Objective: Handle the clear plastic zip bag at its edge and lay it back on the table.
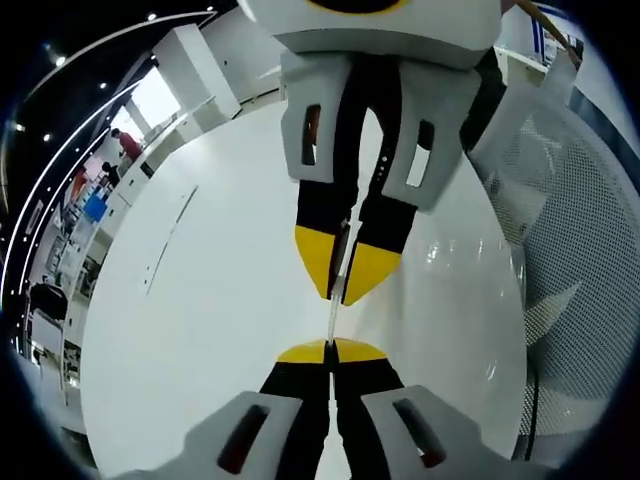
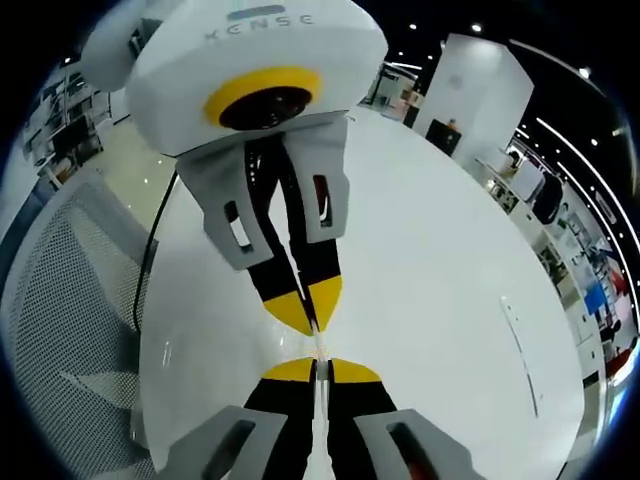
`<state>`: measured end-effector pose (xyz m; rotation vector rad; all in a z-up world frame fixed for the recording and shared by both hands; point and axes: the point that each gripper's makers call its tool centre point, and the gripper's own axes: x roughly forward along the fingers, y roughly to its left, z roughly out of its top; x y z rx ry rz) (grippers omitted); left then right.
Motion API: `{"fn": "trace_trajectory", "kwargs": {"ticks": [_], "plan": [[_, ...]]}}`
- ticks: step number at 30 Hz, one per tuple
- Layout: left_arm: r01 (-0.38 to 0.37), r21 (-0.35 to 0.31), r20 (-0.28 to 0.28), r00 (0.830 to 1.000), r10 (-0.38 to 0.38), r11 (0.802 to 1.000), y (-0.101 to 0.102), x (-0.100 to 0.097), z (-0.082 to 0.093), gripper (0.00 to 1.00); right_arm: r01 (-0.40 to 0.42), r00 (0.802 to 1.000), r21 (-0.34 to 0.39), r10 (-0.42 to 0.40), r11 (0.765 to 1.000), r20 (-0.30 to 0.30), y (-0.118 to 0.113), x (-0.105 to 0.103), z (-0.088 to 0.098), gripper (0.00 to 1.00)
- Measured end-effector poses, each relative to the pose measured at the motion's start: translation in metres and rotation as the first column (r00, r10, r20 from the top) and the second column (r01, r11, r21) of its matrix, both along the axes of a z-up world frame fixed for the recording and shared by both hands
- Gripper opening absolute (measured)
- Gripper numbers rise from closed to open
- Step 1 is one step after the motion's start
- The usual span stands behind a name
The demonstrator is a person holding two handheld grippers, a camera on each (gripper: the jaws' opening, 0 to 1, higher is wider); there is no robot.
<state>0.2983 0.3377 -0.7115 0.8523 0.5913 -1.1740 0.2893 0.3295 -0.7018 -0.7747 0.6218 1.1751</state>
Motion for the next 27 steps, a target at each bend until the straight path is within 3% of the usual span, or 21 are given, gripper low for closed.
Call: {"fn": "trace_trajectory", "kwargs": {"ticks": [27], "plan": [[-0.036,-0.003,-0.008,0.999,0.036,0.999,0.0067,0.0054,0.0017,0.00,0.024,1.000,0.005,-0.024,1.000,0.004,-0.0095,0.0083,-0.0021,0.00]]}}
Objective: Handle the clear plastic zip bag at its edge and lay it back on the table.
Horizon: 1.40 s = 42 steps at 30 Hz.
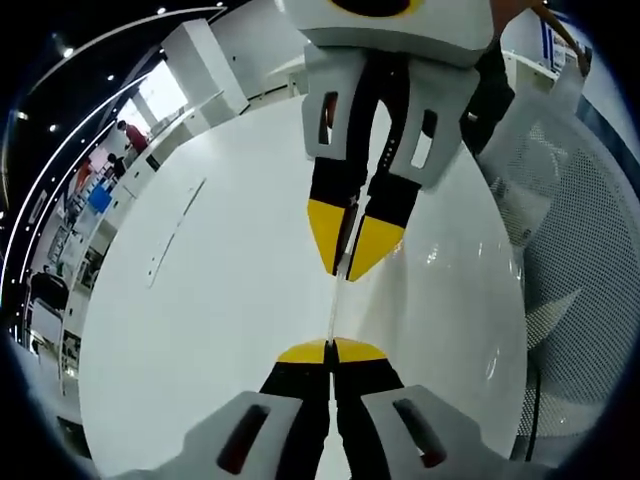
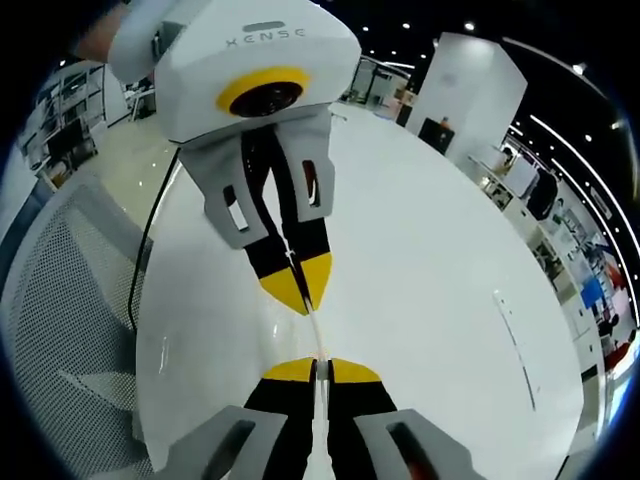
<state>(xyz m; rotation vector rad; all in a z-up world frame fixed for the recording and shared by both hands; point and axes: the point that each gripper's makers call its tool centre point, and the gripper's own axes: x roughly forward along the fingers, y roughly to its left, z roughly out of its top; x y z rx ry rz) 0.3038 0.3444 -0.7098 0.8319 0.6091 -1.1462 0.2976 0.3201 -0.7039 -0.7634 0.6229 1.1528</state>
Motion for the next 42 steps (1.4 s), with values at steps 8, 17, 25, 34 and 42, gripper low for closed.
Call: {"fn": "trace_trajectory", "kwargs": {"ticks": [8,17,25,34,42], "plan": [[-0.010,0.007,0.000,1.000,0.010,1.000,0.000,0.000,0.000,0.00,0.006,1.000,-0.002,-0.006,1.000,-0.003,-0.003,-0.001,-0.002,0.00],[-0.040,0.011,0.004,0.999,0.040,0.999,0.006,0.002,-0.001,0.00,0.011,1.000,-0.007,-0.011,1.000,-0.003,-0.006,-0.001,-0.002,0.00],[-0.047,0.015,-0.006,0.999,0.047,0.999,0.011,0.001,-0.004,0.00,0.023,1.000,-0.014,-0.023,1.000,-0.004,-0.012,0.000,-0.002,0.00],[-0.058,0.019,-0.008,0.998,0.058,0.998,0.013,0.003,-0.004,0.00,0.037,0.999,-0.011,-0.037,0.999,-0.005,-0.017,-0.001,0.000,0.00],[-0.058,0.019,-0.005,0.998,0.058,0.998,0.012,0.006,-0.004,0.00,0.054,0.999,-0.015,-0.055,0.998,-0.004,-0.027,0.001,-0.003,0.00]]}}
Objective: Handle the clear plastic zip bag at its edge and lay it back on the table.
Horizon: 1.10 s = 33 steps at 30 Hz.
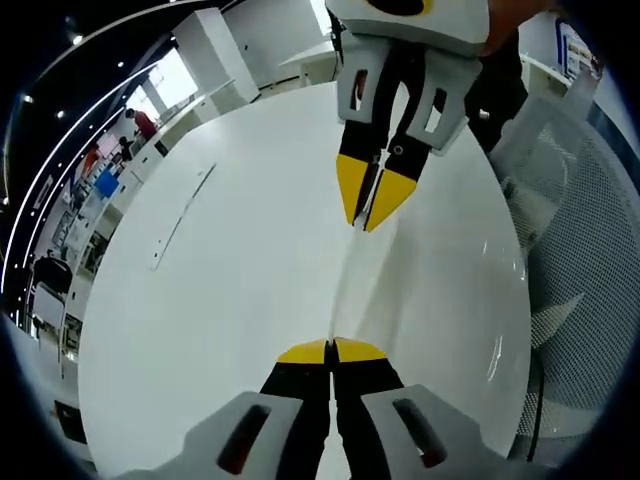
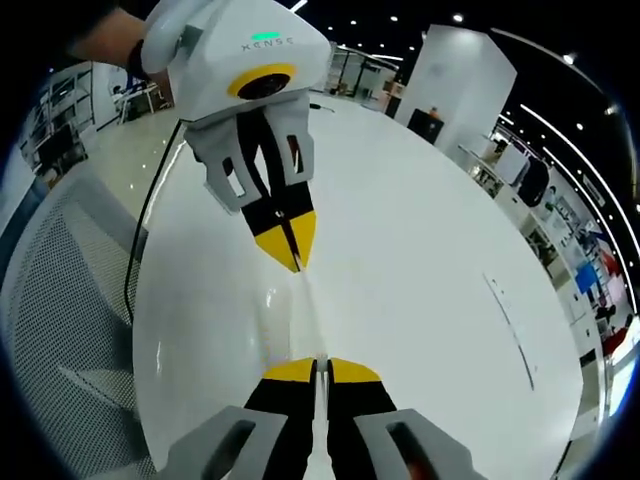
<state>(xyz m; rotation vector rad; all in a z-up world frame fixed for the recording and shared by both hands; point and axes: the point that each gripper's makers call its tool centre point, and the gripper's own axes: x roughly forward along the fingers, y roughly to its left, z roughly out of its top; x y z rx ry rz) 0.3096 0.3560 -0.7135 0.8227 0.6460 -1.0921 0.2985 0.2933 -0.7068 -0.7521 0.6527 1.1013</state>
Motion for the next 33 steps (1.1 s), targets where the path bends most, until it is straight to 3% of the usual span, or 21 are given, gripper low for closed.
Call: {"fn": "trace_trajectory", "kwargs": {"ticks": [16,33], "plan": [[0.026,0.007,0.001,1.000,-0.026,1.000,-0.005,-0.008,0.002,0.00,0.036,0.999,0.008,-0.036,0.999,-0.017,-0.002,0.001,-0.002,0.01],[0.008,0.002,-0.006,1.000,-0.008,1.000,-0.001,-0.007,0.002,0.00,-0.015,1.000,-0.036,0.015,0.999,-0.002,0.002,-0.004,-0.008,0.00]]}}
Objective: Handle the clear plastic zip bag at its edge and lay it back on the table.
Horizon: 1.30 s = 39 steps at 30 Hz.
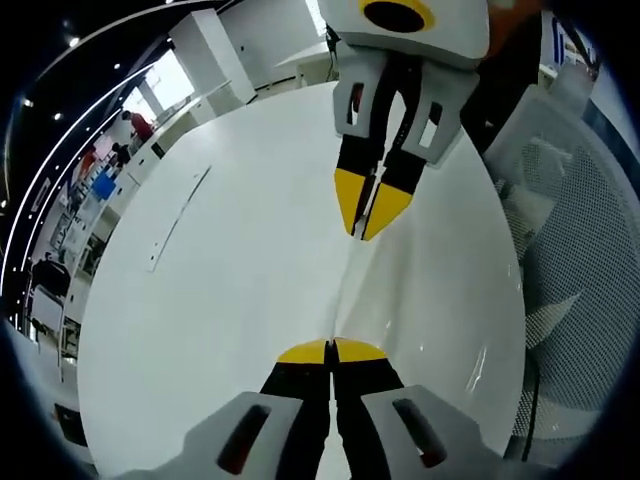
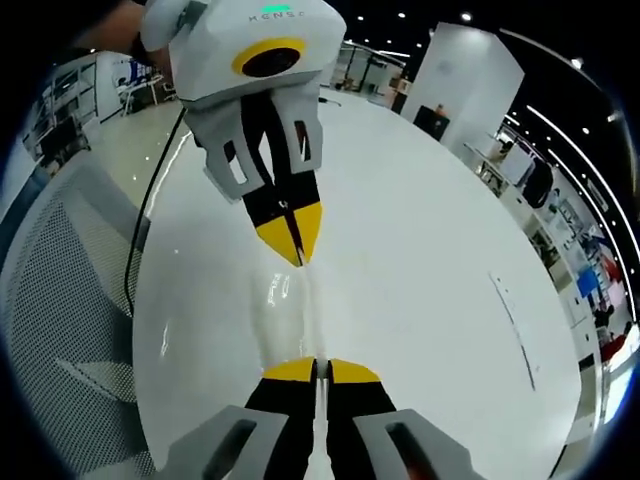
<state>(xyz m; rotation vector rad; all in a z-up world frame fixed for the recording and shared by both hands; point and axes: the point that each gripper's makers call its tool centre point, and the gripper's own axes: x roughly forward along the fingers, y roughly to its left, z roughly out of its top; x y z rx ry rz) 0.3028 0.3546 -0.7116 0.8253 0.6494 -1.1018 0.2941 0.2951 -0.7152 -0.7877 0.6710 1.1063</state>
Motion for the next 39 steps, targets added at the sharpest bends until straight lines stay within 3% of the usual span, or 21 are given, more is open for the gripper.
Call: {"fn": "trace_trajectory", "kwargs": {"ticks": [29,39], "plan": [[-0.036,0.003,-0.003,0.999,0.036,0.999,0.004,0.003,0.000,0.00,0.031,0.999,0.002,-0.031,1.000,0.008,-0.010,-0.001,0.006,0.00],[-0.044,0.015,-0.002,0.999,0.044,0.999,0.011,0.007,-0.003,0.00,0.047,0.999,-0.002,-0.047,0.999,0.003,-0.018,0.003,-0.001,0.00]]}}
